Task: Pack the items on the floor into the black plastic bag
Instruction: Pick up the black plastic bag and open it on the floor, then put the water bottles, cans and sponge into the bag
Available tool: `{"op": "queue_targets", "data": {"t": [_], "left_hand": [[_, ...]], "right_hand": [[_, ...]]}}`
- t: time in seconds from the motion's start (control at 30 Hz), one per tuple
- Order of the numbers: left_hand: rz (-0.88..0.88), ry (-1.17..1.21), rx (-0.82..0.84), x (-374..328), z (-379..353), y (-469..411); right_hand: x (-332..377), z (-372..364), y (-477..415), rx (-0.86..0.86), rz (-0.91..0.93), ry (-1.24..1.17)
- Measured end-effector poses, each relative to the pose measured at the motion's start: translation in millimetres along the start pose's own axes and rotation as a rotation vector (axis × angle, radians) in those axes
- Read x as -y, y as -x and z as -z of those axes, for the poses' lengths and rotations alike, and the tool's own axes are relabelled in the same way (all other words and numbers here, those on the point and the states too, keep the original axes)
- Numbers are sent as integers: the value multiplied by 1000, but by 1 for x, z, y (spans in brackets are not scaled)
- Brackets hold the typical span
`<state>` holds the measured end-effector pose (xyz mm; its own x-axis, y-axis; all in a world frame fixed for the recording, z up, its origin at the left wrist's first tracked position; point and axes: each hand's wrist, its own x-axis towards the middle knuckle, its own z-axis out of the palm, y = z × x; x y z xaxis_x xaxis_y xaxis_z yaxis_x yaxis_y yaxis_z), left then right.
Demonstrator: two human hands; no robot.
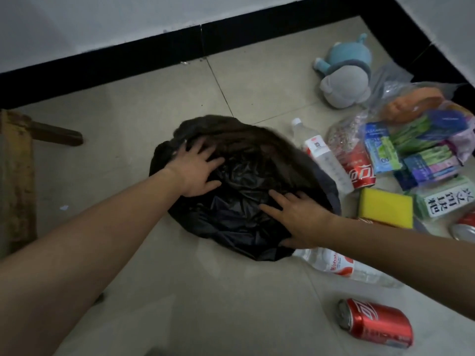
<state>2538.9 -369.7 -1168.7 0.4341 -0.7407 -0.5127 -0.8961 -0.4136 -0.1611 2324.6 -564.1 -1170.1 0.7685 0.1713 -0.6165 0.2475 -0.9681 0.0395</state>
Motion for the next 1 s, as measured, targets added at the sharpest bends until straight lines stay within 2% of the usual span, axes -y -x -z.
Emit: {"op": "queue_targets", "data": {"t": [0.07,0.17,0.23,0.3,0.37,0.43,0.5,0.53,0.57,0.6,0.67,0.73,0.77,0.83,0.93,1.0], "left_hand": [[76,143,46,12,-8,-5],[85,327,106,22,-23,-1],[95,301,107,26,-30,6],[139,128,-37,25,-30,17],[168,-24,-295,23,-24,27],[147,-42,-553,21,-21,35],[31,29,-697,16,-24,38],[-36,70,-672,14,-28,39],[-81,109,-559,11,-32,38],[-93,142,-380,9,-37,37],[-48,147,-38,10,-48,32],[-24,123,126,11,-48,27],[-16,129,151,10,-45,26],[32,173,171,10,-33,23],[130,179,154,13,-15,23],[159,51,-97,13,-7,24]], "right_hand": [[-11,-15,-1,-5,-16,-131],[-21,-28,-7,-57,60,-210],[-23,-27,-14,7,77,-273],[-20,-18,-21,11,95,-305],[-12,3,-27,-178,159,-287],[-6,24,-28,-562,308,-236],[-3,35,-27,-905,373,-147],[-5,37,-28,-972,321,-99],[-9,36,-29,-944,223,-52],[-14,31,-32,-822,99,-9],[-24,19,-39,-428,-154,-9],[-30,7,-44,-137,-294,-104],[-32,6,-45,-86,-308,-170],[-33,13,-43,-141,-301,-316],[-45,34,-32,-507,-343,-531],[-62,40,-27,-727,-439,-574]]}}
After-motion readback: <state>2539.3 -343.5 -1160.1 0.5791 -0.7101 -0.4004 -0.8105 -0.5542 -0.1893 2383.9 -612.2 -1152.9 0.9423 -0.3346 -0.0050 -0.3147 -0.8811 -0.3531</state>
